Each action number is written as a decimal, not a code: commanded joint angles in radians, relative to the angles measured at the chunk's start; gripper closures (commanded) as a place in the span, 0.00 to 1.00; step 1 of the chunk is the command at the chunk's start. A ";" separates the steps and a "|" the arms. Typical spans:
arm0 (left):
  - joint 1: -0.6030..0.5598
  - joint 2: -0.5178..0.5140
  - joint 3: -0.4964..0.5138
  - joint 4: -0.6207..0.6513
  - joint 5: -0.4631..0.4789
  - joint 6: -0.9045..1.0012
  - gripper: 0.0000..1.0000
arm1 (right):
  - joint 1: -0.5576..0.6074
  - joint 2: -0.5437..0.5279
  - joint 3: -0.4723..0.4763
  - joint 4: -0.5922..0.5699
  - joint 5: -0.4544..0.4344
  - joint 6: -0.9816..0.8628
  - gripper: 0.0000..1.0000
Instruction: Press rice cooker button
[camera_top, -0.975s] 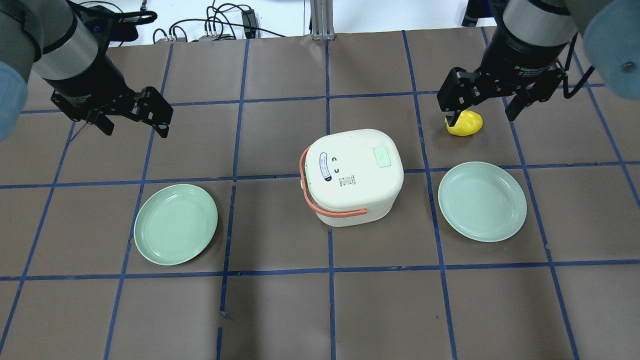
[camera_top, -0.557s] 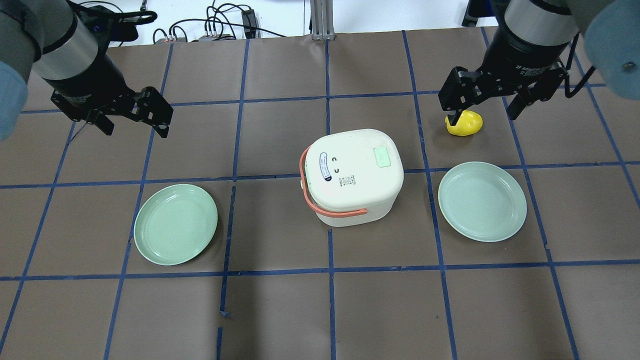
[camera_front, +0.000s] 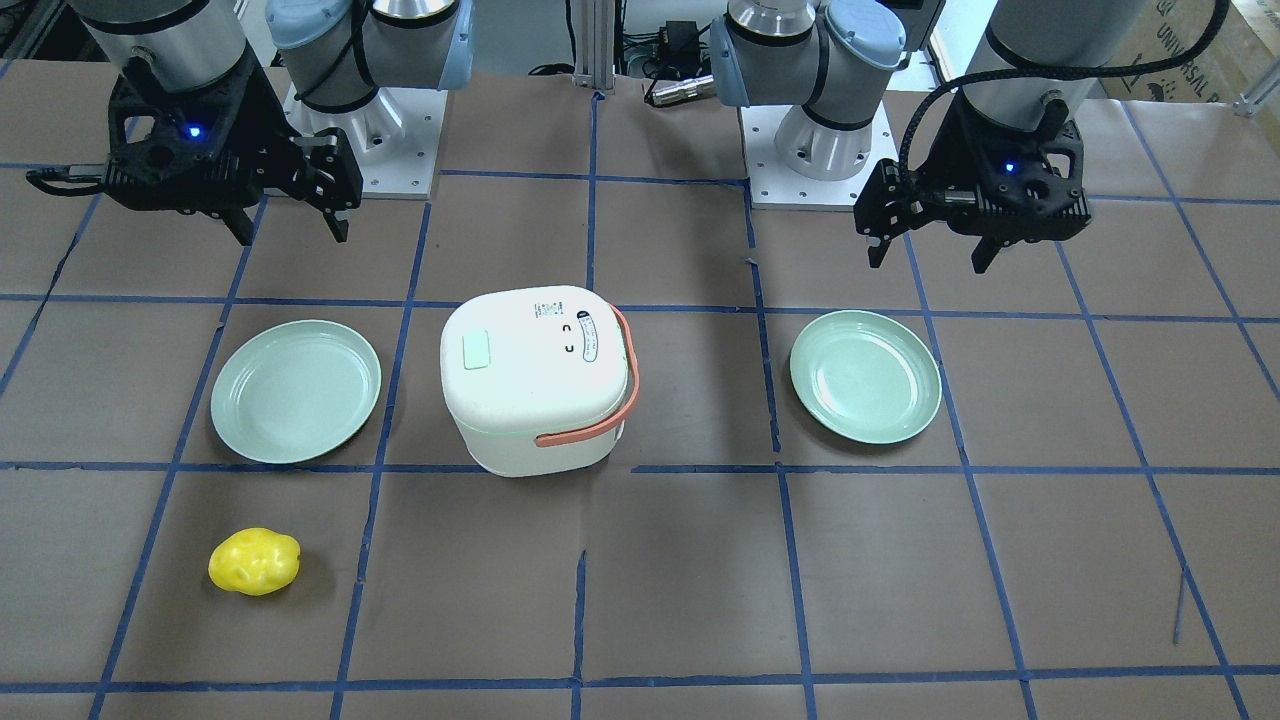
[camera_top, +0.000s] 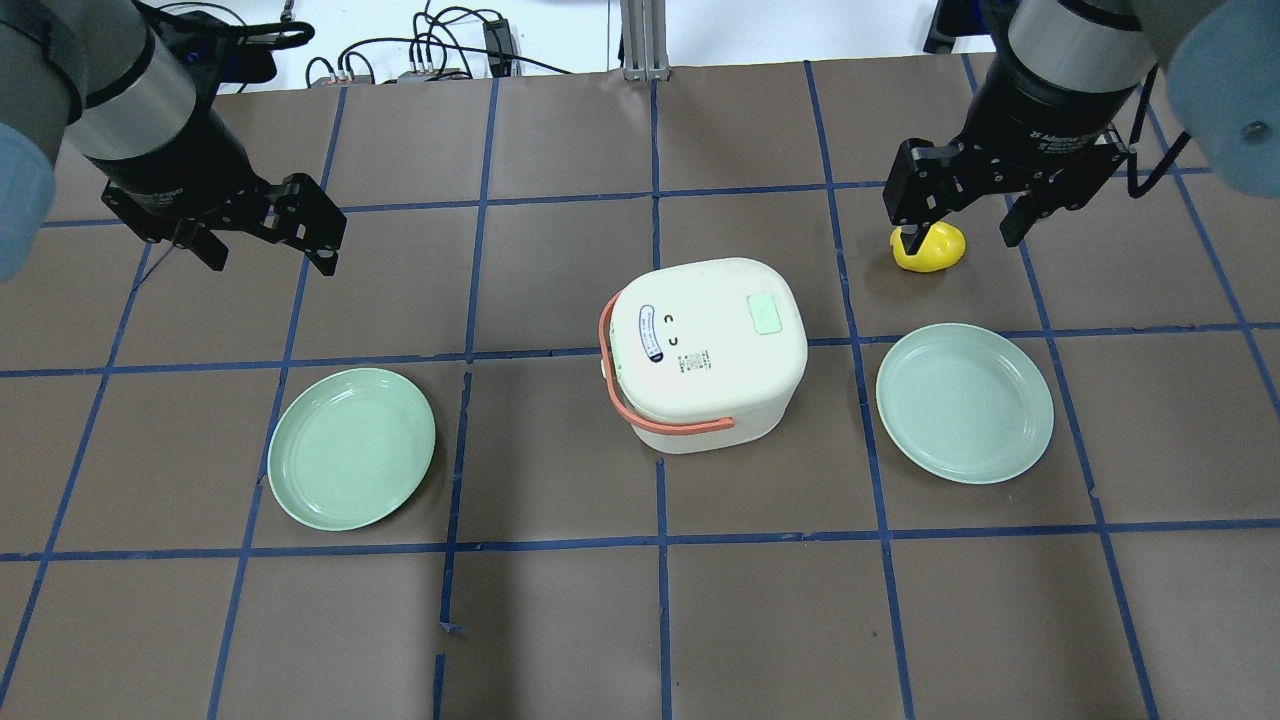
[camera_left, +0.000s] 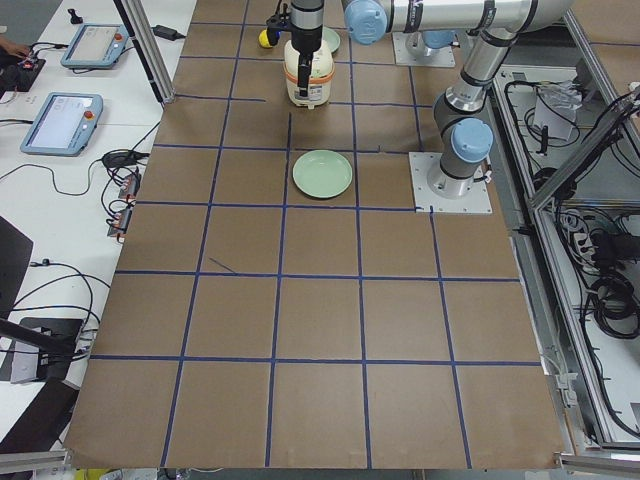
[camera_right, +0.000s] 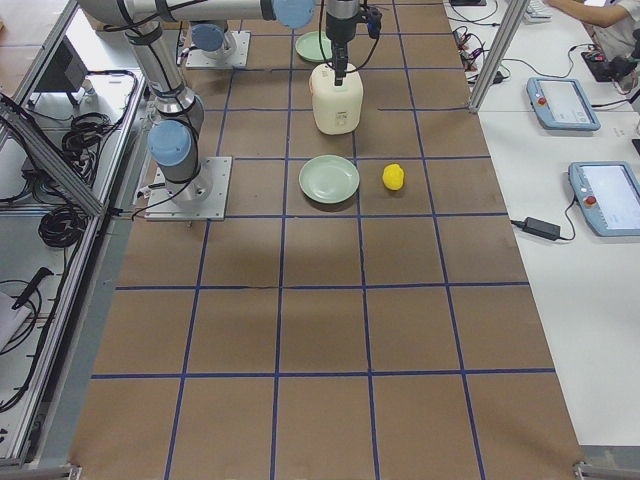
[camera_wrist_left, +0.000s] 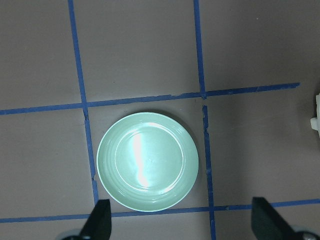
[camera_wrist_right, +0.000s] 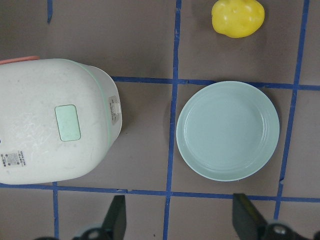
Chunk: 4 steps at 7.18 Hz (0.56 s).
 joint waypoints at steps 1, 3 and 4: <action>0.000 0.000 0.000 0.000 0.000 0.000 0.00 | 0.004 -0.002 -0.002 0.001 -0.002 0.008 0.92; 0.000 0.000 0.000 0.000 0.000 0.000 0.00 | 0.016 0.024 -0.015 -0.014 0.006 0.005 0.94; 0.000 0.000 0.000 0.000 0.000 0.000 0.00 | 0.028 0.034 -0.017 -0.018 0.003 0.005 0.94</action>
